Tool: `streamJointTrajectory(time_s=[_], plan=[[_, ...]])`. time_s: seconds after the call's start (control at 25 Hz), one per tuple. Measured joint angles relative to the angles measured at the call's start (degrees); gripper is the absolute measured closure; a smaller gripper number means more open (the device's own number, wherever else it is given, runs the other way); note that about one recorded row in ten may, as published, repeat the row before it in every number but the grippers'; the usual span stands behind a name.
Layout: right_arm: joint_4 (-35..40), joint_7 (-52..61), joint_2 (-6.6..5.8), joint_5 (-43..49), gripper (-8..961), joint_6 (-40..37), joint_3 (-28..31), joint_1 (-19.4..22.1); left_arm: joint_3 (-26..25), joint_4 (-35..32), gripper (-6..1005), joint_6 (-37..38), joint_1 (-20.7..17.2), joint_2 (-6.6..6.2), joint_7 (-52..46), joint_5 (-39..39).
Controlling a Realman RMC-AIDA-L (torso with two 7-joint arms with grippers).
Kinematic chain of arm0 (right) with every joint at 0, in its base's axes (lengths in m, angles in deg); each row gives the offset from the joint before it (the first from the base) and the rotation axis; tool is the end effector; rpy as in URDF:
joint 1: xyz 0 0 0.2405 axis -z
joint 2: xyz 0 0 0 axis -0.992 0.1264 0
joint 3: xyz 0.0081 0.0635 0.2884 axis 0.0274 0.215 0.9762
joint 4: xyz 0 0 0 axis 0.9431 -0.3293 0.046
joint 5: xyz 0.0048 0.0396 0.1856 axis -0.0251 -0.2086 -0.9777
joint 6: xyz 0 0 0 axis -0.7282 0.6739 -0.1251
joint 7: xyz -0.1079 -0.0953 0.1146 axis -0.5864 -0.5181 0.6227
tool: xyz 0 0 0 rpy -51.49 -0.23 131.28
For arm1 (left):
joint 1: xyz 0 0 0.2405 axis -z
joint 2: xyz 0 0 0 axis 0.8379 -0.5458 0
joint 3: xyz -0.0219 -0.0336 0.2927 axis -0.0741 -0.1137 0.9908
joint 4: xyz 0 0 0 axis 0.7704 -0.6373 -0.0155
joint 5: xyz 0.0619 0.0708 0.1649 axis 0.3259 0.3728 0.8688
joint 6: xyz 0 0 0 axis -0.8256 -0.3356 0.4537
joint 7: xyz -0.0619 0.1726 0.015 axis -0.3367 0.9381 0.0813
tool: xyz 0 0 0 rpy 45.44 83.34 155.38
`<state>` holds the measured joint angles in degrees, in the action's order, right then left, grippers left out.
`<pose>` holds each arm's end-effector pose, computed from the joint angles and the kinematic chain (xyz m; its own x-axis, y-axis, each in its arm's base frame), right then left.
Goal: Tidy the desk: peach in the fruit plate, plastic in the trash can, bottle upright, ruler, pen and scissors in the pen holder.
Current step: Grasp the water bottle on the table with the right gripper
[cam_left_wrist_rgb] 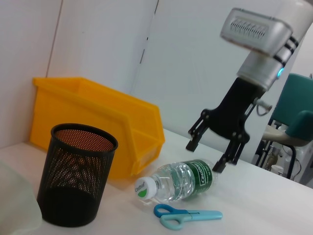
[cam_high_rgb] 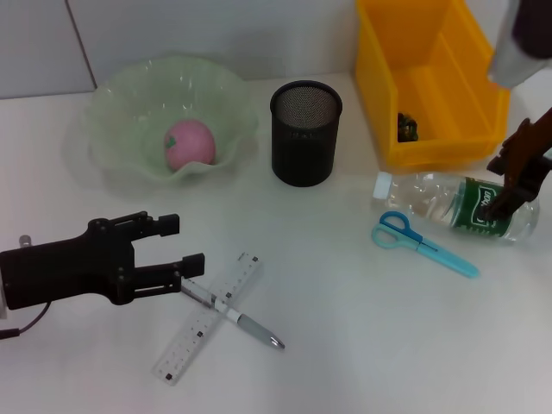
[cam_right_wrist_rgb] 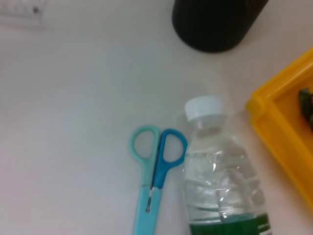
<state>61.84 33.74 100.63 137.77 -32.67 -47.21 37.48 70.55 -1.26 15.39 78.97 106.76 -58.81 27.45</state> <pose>0.2741 0.4120 0.0211 0.7788 -0.4380 0.4491 -0.2630 -0.8779 -0.4001 -0.2693 0.3115 -0.0510 0.7566 0.3674 0.5409 0.4642 -0.8844 -0.0485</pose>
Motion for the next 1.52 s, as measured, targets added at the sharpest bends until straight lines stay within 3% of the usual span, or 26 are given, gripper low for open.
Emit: streamJointTrajectory(time_s=[0.08,0.28,1.52], plan=[[-0.5,-0.3,1.73,3.6,143,2.3,-0.7,-0.2,0.0,0.0,200,0.1,-0.1,0.04,0.0,0.0],[-0.7,-0.7,3.09,5.5,143,4.2,-1.2,-0.2,-0.1,0.0,200,0.2,-0.1,0.05,-0.1,-0.1],[-9.8,-0.9,3.71,5.6,144,12.9,-5.1,-0.8,-0.7,-0.5,201,0.8,-0.8,0.14,-0.6,-0.1]])
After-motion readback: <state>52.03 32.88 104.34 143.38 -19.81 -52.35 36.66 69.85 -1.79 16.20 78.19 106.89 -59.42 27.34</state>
